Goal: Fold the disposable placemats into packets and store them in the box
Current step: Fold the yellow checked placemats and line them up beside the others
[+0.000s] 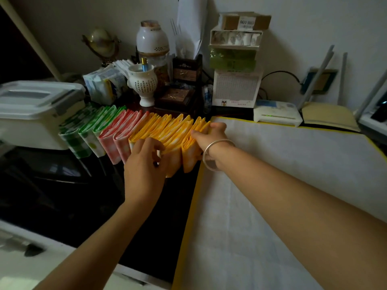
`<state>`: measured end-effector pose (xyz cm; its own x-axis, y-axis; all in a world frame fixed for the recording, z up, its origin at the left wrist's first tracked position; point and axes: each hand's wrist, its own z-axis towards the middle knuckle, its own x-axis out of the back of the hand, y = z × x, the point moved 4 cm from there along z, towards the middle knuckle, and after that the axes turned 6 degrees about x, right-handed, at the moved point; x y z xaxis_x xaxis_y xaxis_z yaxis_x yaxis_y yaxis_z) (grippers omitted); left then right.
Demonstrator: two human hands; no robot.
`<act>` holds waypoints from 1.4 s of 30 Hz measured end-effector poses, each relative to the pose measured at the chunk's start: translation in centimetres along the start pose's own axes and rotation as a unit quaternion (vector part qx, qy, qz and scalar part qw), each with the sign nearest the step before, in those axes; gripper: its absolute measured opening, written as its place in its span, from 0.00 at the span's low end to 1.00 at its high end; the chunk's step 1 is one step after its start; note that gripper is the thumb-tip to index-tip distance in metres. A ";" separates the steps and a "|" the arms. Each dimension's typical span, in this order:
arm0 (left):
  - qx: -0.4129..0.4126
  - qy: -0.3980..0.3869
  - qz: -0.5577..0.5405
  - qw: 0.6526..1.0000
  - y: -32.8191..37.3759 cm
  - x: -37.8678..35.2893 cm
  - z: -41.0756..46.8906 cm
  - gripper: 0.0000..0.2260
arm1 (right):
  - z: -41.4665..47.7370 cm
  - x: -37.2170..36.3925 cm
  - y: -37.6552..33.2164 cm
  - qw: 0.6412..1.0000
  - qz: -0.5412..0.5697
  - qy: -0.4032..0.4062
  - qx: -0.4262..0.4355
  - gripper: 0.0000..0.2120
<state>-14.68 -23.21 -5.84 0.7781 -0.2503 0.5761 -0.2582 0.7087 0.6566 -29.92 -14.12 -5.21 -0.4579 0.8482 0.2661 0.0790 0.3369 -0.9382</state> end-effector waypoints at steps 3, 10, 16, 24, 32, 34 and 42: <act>0.006 0.010 -0.013 1.000 0.0 -0.3 0.4 0.07 | -0.3 -0.4 0.2 0.998 0.040 -0.044 -0.032 0.25; -0.002 0.023 -0.013 1.000 0.5 -1.1 0.9 0.07 | -0.3 -0.5 0.5 0.995 0.065 -0.049 -0.053 0.27; -0.014 -0.002 0.004 1.000 1.4 -2.6 1.1 0.04 | 0.1 -0.3 0.7 0.996 0.066 -0.022 -0.049 0.25; -0.066 -0.018 0.029 0.997 1.9 -1.8 -1.3 0.11 | 0.8 -1.6 0.5 0.998 0.053 0.015 -0.008 0.30; -0.326 -0.102 0.184 0.922 4.2 -4.1 -3.5 0.08 | 1.0 -0.6 1.4 0.996 0.086 -0.026 -0.020 0.28; -0.323 -0.112 0.180 0.922 4.3 -4.4 -3.4 0.08 | 0.9 0.0 1.3 0.994 0.101 -0.033 -0.022 0.23; -0.269 -0.262 0.131 0.917 6.3 -4.5 -6.2 0.12 | 0.8 3.6 2.5 0.992 0.118 -0.030 -0.041 0.08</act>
<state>-16.29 -13.53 -7.31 0.3117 -0.2083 0.9271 0.0338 0.9775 0.2082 -32.14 -10.53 -6.76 -0.4696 0.8825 0.0255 0.2602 0.1660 -0.9512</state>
